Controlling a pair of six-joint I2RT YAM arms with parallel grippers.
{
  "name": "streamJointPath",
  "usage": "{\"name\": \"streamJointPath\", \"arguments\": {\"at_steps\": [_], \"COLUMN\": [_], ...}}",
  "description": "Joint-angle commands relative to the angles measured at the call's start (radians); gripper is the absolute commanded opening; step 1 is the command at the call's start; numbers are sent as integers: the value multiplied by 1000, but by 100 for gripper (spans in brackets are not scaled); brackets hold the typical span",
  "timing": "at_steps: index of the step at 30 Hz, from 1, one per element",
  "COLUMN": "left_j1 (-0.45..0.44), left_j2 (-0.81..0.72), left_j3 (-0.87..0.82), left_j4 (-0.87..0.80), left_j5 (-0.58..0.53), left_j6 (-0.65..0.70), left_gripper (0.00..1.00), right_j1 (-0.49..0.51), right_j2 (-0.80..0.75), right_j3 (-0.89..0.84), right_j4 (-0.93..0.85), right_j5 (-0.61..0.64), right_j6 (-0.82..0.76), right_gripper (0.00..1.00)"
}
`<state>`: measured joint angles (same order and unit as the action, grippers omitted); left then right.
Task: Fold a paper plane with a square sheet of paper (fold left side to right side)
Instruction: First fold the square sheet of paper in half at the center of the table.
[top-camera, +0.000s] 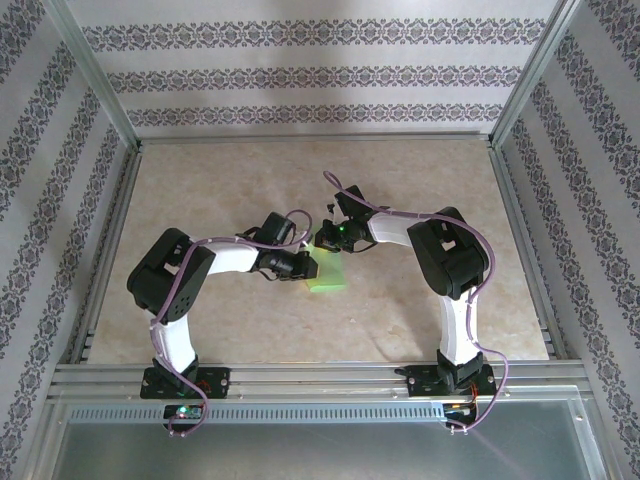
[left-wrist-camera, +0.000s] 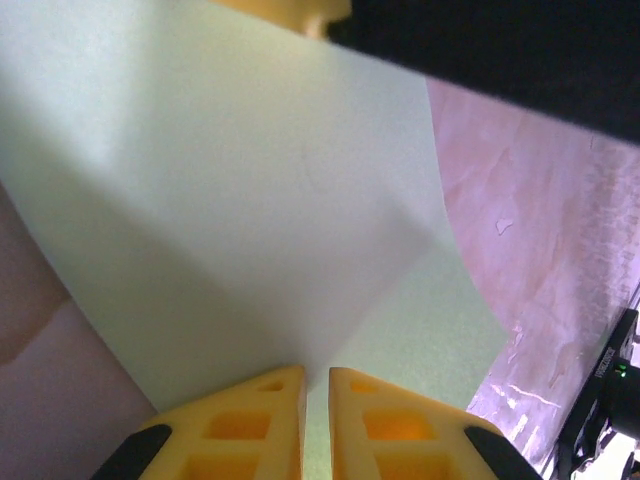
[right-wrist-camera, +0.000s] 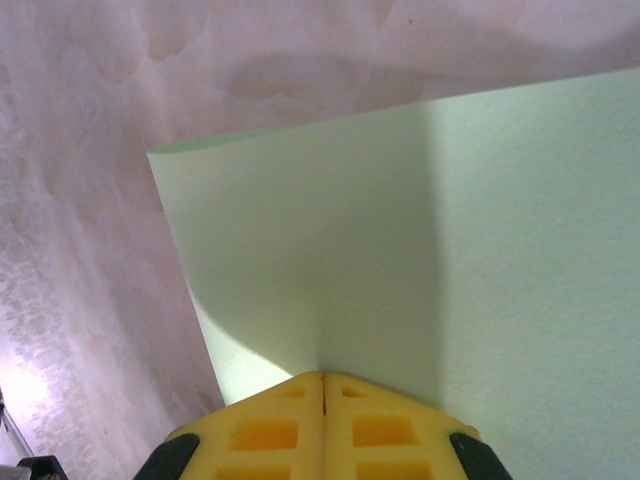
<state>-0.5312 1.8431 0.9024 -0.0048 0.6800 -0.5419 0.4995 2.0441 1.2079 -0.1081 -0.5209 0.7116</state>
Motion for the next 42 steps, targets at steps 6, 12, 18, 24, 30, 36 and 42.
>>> {"name": "streamJointPath", "arguments": {"at_steps": [6,12,18,24,30,36,42], "left_j1": [-51,-70,-82,-78,10,103,102], "left_j2": [-44,-58,-87,-170,-274,-197,-30], "left_j3": [-107,-157,-184,-192,-122,-22,96], "left_j4": [-88,-87,-87,-56,-48,-2,-1], "left_j5": [13,19,15,20,25,31,15], "left_j6": [50,49,40,10,-14,-17,13], "left_gripper": [15,15,15,15,15,14,14], "right_j1": [-1,-1,-1,1,5,11,14], "right_j2": [62,61,59,58,43,30,28], "right_j3": [-24,-23,-22,-22,-27,-39,-40], "right_j4": [-61,-62,-61,-55,-42,-28,-24], "right_j5": [81,79,75,63,55,50,47], "right_j6": [-4,-8,-13,-20,-34,-41,-43], "right_gripper": [0,0,0,0,0,0,0]}}
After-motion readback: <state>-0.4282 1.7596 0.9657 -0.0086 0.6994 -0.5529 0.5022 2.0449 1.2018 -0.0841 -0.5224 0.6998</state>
